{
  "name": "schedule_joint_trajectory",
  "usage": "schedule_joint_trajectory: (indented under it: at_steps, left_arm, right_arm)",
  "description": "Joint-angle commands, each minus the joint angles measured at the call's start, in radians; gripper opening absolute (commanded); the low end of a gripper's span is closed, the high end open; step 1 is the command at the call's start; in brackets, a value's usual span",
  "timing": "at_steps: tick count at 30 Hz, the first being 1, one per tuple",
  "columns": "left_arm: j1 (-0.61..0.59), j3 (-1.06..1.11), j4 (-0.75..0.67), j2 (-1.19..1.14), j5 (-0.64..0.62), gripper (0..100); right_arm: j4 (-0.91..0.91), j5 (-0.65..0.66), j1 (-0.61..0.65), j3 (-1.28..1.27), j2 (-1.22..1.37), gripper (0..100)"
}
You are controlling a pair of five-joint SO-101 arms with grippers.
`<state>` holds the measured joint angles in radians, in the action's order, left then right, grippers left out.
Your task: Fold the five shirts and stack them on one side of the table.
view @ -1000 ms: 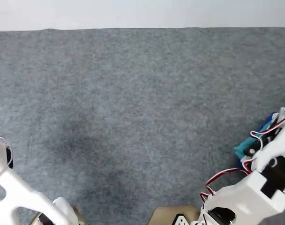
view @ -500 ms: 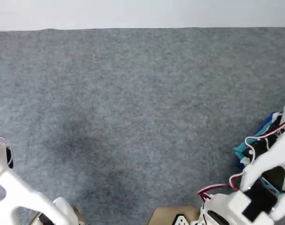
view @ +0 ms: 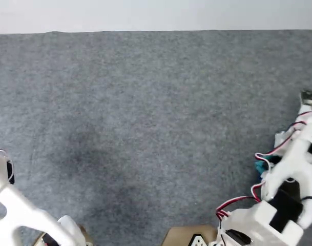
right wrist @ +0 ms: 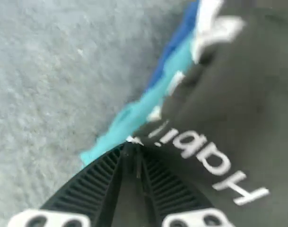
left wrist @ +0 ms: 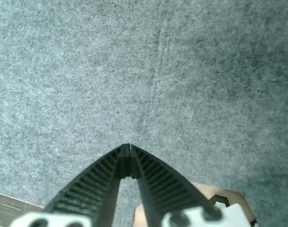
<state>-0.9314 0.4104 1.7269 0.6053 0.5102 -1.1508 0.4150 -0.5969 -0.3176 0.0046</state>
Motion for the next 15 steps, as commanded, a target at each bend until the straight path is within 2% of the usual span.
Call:
schedule_joint_trajectory:
  at_steps: [1,9,15]
  left_arm:
    - [0.002,-0.004,0.018,0.023,0.003,0]
    - [0.002,-0.004,0.018,0.023,0.003,0]
    - [0.002,-0.012,0.018,0.025,0.003,0]
  right_arm:
    - [-0.039,-0.071,0.05,0.046,-0.081,1.0]
    - [-0.105,-0.091,0.048,0.064,-0.291,1.0]
    - [-0.219,-0.091,0.053,0.064,-0.458,1.0]
